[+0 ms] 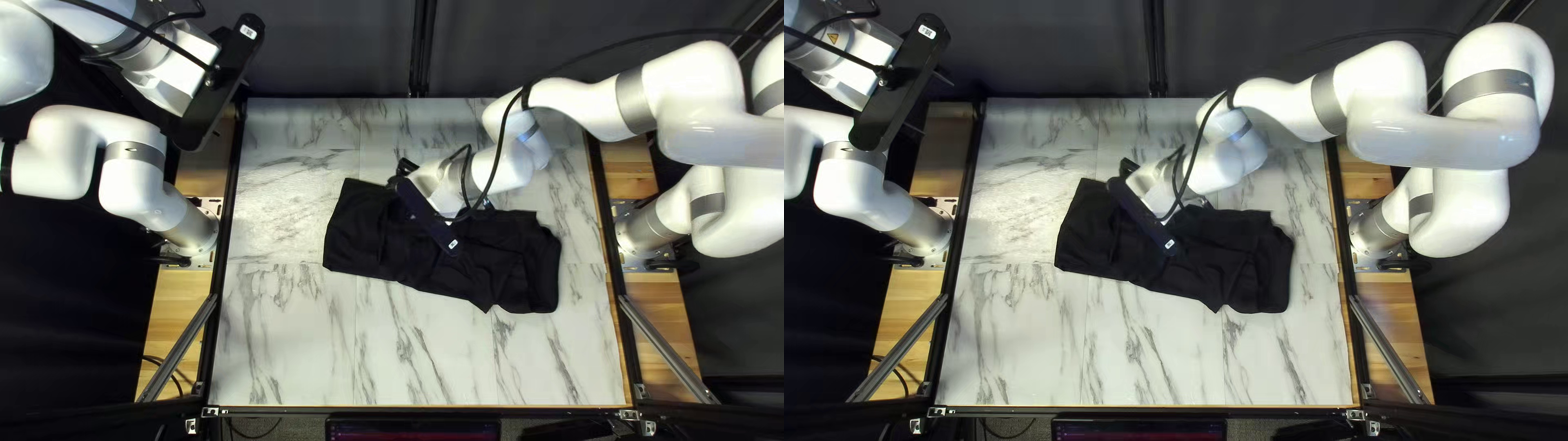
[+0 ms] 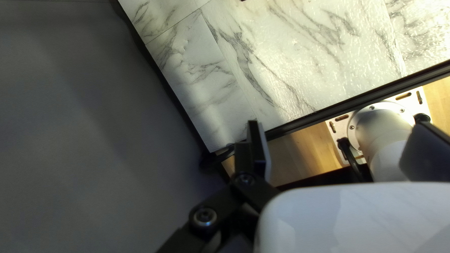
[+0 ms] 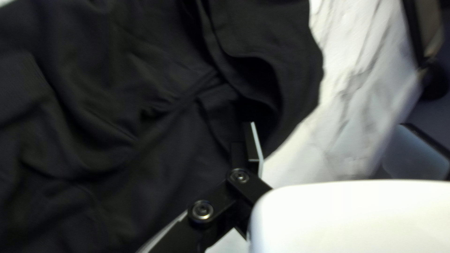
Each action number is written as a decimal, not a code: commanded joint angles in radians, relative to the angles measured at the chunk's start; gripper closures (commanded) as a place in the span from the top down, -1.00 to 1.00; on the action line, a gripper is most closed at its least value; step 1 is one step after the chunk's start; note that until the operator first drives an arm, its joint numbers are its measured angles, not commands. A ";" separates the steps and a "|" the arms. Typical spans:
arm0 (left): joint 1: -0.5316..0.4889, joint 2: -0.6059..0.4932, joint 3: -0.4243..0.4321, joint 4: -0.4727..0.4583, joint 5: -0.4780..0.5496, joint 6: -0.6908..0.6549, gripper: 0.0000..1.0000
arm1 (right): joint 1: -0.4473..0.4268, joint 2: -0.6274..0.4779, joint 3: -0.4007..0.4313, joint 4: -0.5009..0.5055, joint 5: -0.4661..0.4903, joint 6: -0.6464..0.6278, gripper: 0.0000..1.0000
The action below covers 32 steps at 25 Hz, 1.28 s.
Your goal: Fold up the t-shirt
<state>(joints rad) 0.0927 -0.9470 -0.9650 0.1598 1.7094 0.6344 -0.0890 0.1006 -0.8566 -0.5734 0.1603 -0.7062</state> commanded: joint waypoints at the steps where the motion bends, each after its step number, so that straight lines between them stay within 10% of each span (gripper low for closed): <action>1: 0.000 0.000 0.000 0.000 0.000 0.000 1.00 | 0.003 -0.003 -0.001 0.020 0.009 -0.022 1.00; 7: 0.000 0.000 0.000 0.000 0.000 0.000 1.00 | -0.025 -0.056 0.086 0.369 -0.059 -0.509 1.00; 13: 0.000 0.000 0.000 0.000 0.000 0.000 1.00 | 0.004 -0.001 0.010 0.074 0.078 -0.447 1.00; 24: 0.000 0.000 0.000 0.000 0.000 0.000 1.00 | 0.120 0.126 -0.206 -0.139 0.367 -0.232 1.00; 32: 0.000 0.000 0.000 0.000 0.000 0.000 1.00 | 0.110 0.142 -0.205 -0.159 0.340 -0.223 1.00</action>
<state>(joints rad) 0.0927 -0.9470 -0.9650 0.1598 1.7094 0.6344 0.0300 0.2259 -1.0611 -0.7137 0.5258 -0.9375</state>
